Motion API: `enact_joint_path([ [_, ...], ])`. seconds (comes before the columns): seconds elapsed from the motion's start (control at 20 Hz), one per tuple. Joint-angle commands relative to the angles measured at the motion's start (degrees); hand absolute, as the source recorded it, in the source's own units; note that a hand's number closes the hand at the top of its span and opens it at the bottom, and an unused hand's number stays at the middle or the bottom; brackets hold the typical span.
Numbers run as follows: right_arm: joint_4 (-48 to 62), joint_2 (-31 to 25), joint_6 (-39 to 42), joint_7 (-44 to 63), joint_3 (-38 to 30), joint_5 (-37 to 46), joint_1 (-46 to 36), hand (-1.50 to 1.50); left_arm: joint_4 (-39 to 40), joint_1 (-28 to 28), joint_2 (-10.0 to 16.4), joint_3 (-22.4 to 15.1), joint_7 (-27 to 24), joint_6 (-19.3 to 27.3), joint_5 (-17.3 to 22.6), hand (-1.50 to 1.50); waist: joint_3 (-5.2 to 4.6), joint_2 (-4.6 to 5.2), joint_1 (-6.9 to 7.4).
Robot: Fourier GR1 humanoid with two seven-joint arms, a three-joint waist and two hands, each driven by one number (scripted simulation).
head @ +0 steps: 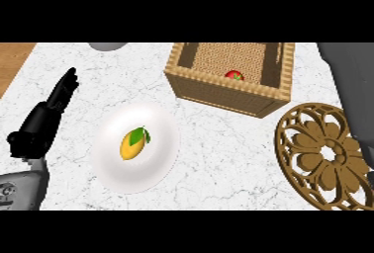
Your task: Pick the tomato from the placemat and place it in the basket
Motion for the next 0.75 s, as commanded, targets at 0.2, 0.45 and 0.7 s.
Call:
enact_joint_path([
  [0.2, -0.3, 1.9, -17.3, 1.7, -14.0, -3.9, -2.0, -1.50, -0.6, -0.7, -0.4, -0.5, 1.1, 0.6, -0.8, 0.00, 0.05, 0.07, 0.31],
  [0.45, -1.8, -3.0, -21.7, -0.3, -21.3, -6.3, 2.9, -1.50, -0.4, 0.9, -1.4, -0.5, 0.3, 0.9, -0.6, 0.00, 0.06, -0.05, -0.51],
  [0.7, 0.3, -10.6, -21.7, -5.8, -28.6, -9.9, 5.9, -1.50, -3.5, 0.3, 0.2, 0.5, 3.1, -0.8, 0.9, 0.00, 0.09, -0.09, -0.23],
])
